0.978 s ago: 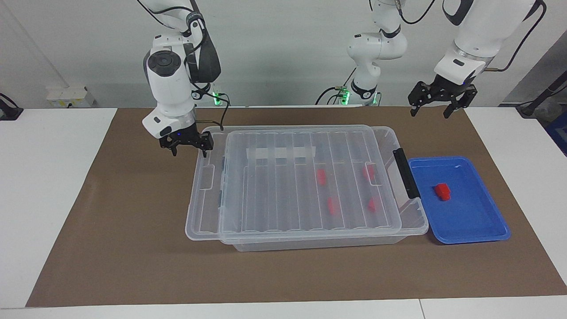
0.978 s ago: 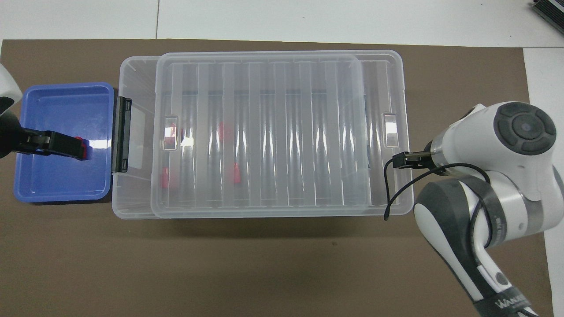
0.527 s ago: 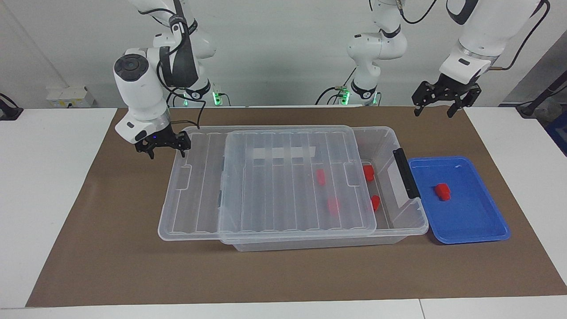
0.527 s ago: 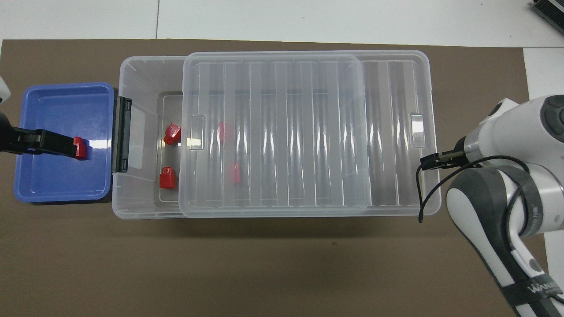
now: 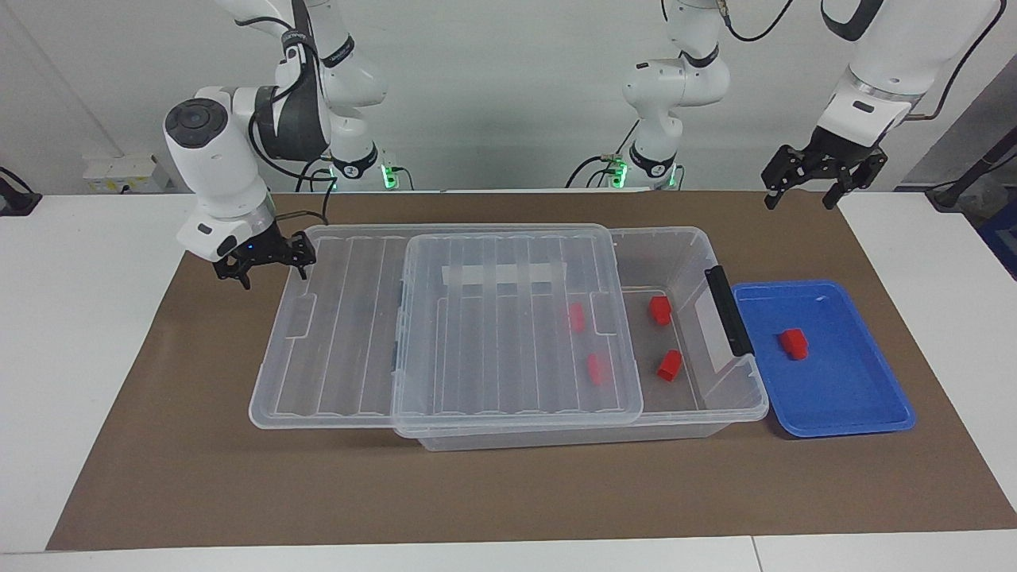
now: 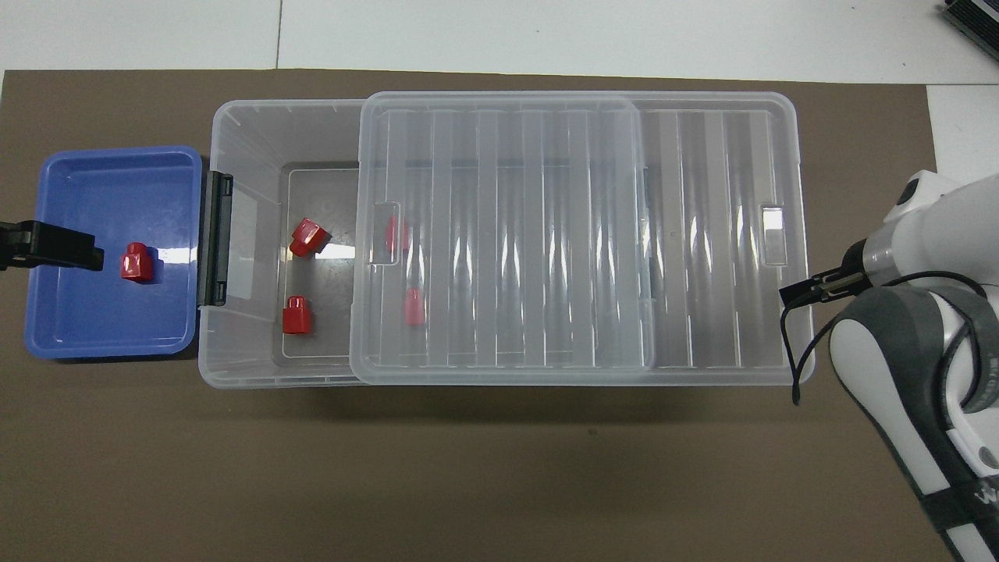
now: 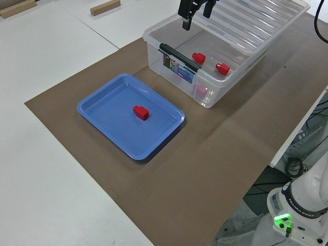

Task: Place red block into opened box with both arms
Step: 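Release the lid and draw the right gripper back from the box, then lower the left gripper and grasp the red block in the blue tray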

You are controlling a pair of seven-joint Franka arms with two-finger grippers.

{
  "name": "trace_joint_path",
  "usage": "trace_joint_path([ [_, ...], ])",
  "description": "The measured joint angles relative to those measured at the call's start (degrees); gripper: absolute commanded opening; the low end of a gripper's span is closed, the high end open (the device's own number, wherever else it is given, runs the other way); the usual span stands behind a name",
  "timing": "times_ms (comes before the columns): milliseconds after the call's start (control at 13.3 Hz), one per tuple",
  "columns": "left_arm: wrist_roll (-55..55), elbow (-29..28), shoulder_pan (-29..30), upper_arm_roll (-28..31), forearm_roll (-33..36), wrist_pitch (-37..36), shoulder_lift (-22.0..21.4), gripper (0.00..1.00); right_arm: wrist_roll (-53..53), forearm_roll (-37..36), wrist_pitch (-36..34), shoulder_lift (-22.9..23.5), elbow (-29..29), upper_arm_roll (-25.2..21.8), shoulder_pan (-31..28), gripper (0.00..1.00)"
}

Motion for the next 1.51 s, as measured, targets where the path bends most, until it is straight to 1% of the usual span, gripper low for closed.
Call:
trace_joint_path([
  [301,0.0,0.0,0.0,0.0,0.0,0.1,0.0,1.00,-4.6,0.0,0.0,0.0,0.0,0.0,-1.7,1.00],
  [753,0.0,-0.5,0.1,0.0,0.0,0.7,0.0,1.00,-4.6,0.0,0.0,-0.1,0.5,0.1,-1.7,1.00],
  [903,0.0,-2.3,0.8,0.0,0.1,5.0,-0.1,1.00,-1.5,0.0,-0.1,-0.6,1.4,0.3,-1.1,1.00],
  [1129,0.3,-7.4,3.6,0.1,0.1,14.5,0.5,1.00,7.8,0.1,-1.8,-1.9,3.1,0.5,1.7,1.00],
  [1355,1.9,-11.6,5.4,0.2,0.1,23.7,4.8,1.00,17.8,0.9,-3.7,-2.5,6.5,0.6,4.4,1.00],
  [1505,2.4,-15.7,6.5,0.2,0.1,32.7,8.4,1.00,22.6,2.5,-5.1,-2.5,10.0,0.6,5.1,1.00],
])
